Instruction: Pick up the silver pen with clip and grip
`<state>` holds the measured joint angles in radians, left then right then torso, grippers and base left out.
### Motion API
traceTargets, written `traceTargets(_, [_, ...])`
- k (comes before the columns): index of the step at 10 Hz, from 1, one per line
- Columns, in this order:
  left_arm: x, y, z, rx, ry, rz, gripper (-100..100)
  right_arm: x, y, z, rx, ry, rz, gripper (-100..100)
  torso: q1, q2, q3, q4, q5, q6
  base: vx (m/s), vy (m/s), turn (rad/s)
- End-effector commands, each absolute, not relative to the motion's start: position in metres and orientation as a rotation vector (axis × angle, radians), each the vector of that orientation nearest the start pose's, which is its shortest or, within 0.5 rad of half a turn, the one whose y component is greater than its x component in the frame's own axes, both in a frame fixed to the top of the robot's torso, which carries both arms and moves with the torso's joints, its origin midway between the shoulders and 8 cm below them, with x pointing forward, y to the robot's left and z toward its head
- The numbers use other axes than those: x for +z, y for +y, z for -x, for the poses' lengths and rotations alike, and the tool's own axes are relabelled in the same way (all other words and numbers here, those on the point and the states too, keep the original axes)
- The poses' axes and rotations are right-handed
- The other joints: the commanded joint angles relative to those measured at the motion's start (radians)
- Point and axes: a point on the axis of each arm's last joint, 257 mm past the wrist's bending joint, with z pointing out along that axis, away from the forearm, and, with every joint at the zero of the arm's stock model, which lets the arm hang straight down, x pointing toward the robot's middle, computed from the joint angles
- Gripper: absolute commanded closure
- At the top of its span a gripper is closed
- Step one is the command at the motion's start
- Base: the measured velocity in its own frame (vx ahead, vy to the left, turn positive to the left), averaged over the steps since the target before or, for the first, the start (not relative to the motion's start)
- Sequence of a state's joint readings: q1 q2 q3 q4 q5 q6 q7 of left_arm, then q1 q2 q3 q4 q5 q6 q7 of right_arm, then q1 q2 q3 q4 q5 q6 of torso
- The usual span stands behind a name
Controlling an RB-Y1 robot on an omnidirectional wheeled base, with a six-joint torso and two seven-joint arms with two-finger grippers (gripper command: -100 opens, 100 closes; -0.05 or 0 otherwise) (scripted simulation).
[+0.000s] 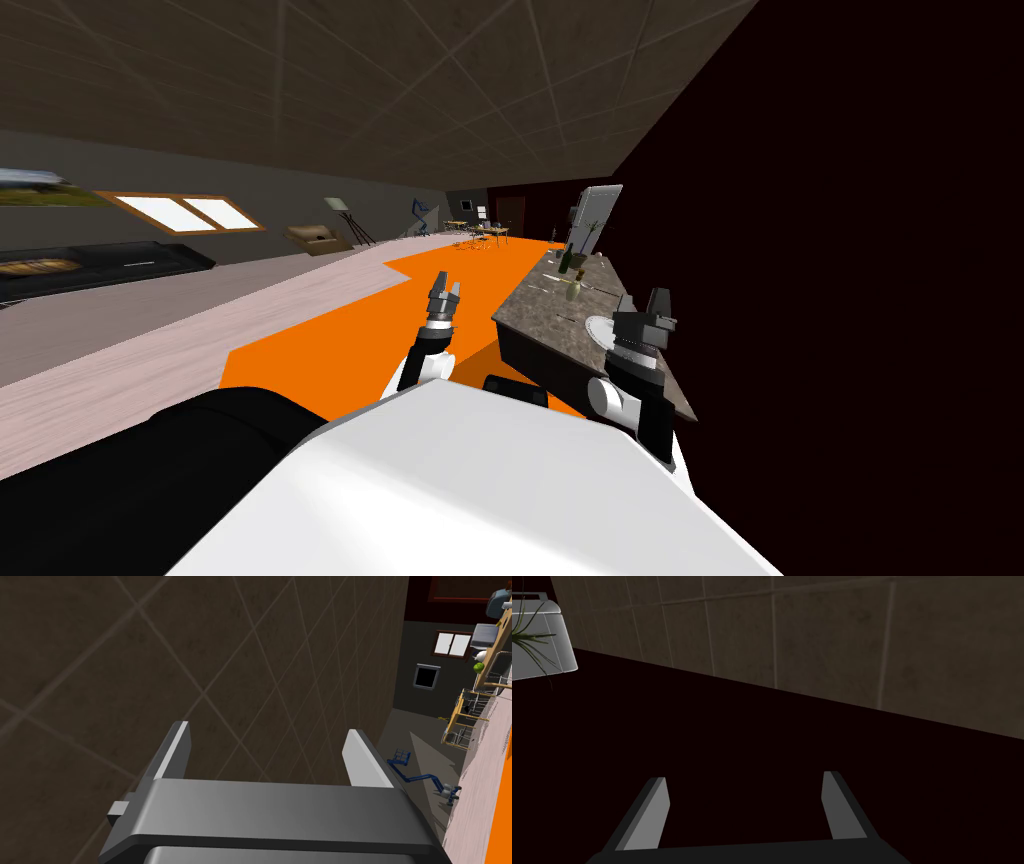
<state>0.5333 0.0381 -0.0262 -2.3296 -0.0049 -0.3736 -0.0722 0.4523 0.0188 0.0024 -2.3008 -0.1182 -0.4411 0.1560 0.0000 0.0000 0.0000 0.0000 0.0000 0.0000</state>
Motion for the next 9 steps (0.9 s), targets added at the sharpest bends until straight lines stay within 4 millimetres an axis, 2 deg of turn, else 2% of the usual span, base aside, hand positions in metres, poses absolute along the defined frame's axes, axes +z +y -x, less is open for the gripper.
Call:
traceTargets(1, [0.01, 0.272, -0.354, -1.223, 0.74, 0.686, 0, 0.035, -0.289, -0.352, 1.235, 0.601, -0.657, -100, 0.0, 0.0, 0.0, 0.0, 0.0, 0.0, -0.005, -0.002, 0.052])
traceTargets(6, [0.01, 0.272, -0.354, -1.223, 0.74, 0.686, 0, 0.007, -0.31, -0.364, 1.074, 0.779, -0.542, -100, 0.0, 0.002, 0.001, 0.0, 0.0, 0.0, -0.026, 0.006, 0.11])
traceTargets(7, [0.01, 0.272, -0.354, -1.223, 0.74, 0.686, 0, 0.007, -0.309, -0.364, 1.073, 0.79, -0.53, -100, 0.0, 0.002, 0.001, 0.0, 0.0, 0.0, -0.019, 0.006, 0.056])
traceTargets(9, [0.01, 0.272, -0.354, -1.223, 0.74, 0.686, 0, -0.012, -0.325, -0.371, 0.98, 0.875, -0.481, -100, 0.0, 0.001, 0.001, 0.0, 0.0, 0.0, -0.013, 0.012, 0.138])
